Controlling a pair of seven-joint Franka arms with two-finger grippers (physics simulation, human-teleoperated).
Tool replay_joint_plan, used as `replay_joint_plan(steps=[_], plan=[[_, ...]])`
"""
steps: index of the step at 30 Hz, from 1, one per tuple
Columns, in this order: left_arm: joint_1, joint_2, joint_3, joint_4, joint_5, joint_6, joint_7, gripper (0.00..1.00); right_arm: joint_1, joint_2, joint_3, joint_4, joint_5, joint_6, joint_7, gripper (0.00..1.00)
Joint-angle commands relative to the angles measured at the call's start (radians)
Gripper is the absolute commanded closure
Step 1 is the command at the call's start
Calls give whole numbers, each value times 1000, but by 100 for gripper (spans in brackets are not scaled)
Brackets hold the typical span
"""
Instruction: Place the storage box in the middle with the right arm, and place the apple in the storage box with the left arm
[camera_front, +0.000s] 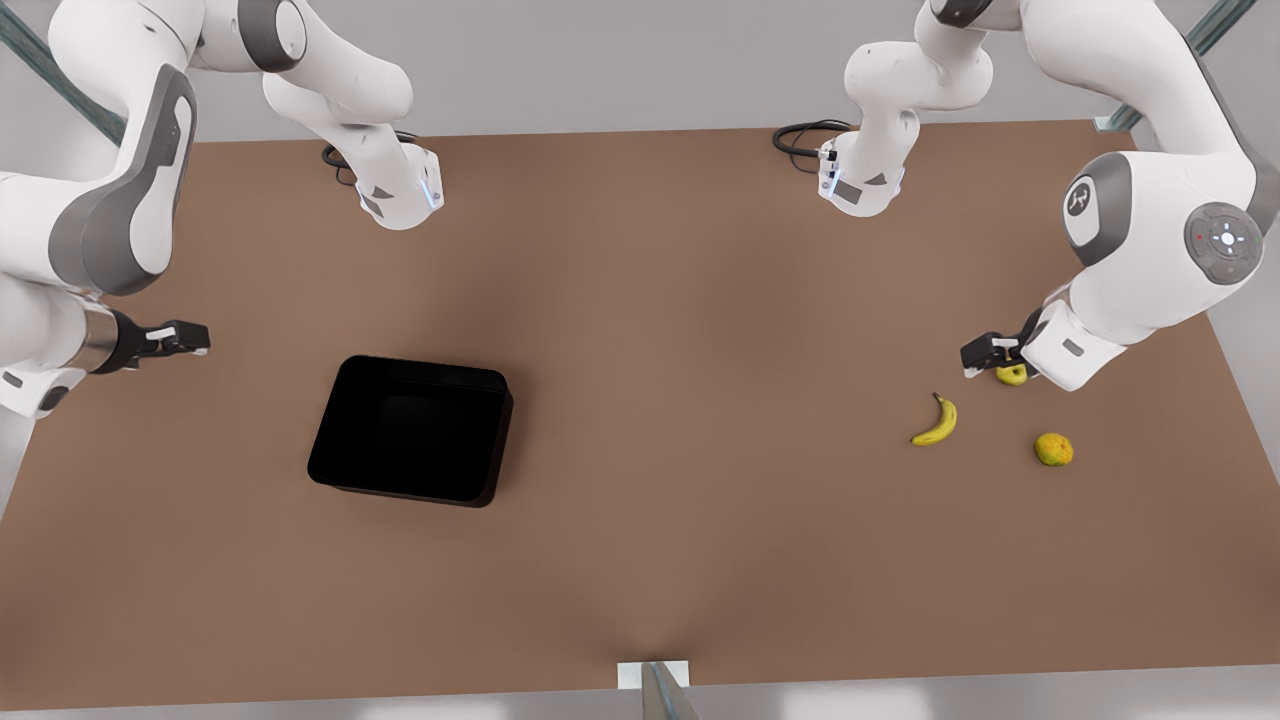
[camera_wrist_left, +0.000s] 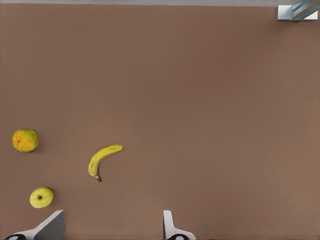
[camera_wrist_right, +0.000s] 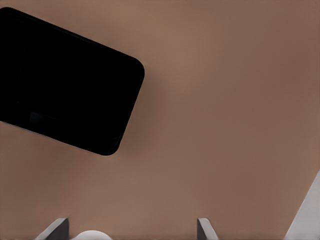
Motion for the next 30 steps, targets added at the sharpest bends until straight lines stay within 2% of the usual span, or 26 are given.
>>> replay_joint_plan(steps=[1,2,4,7,8,10,11,12,14,20,22,23,29,30], plan=[[1,0,0,4,0,0,0,0,-2,0,0,0,0,0,0,0],[1,-5,3,7,2,-6,-8,0,-2,3,0,-15,0,0,5,0],[24,-3,30,-1,-14,-72,-106,0,65,43,5,-80,11,17,265,0],[53,9,69,-73,-153,-121,-592,0,199,41,5,-334,14,222,632,0],[53,24,110,-128,-250,-97,-790,0,199,31,-6,-426,57,313,627,0],[53,57,220,-200,-476,-74,-810,0,184,-49,-14,-596,51,446,577,0],[53,83,276,-283,-616,-14,-811,0,173,-81,-14,-666,51,492,575,0],[59,132,362,-323,-770,-9,-813,0,174,-77,-51,-692,23,502,571,0],[58,159,420,-425,-909,20,-810,0,176,-75,-68,-750,21,532,529,0],[203,293,460,-427,-985,-54,-781,0,187,-54,-72,-890,77,834,529,0],[243,351,458,-427,-1004,-127,-773,0,185,-49,-112,-982,77,977,466,0],[262,382,460,-428,-1015,-190,-758,0,185,-51,-123,-982,77,956,460,0],[328,460,471,-418,-1029,-189,-681,0,177,40,-137,-989,117,979,457,0],[329,474,484,-398,-1028,-187,-673,0,177,43,-137,-988,118,974,457,9]])
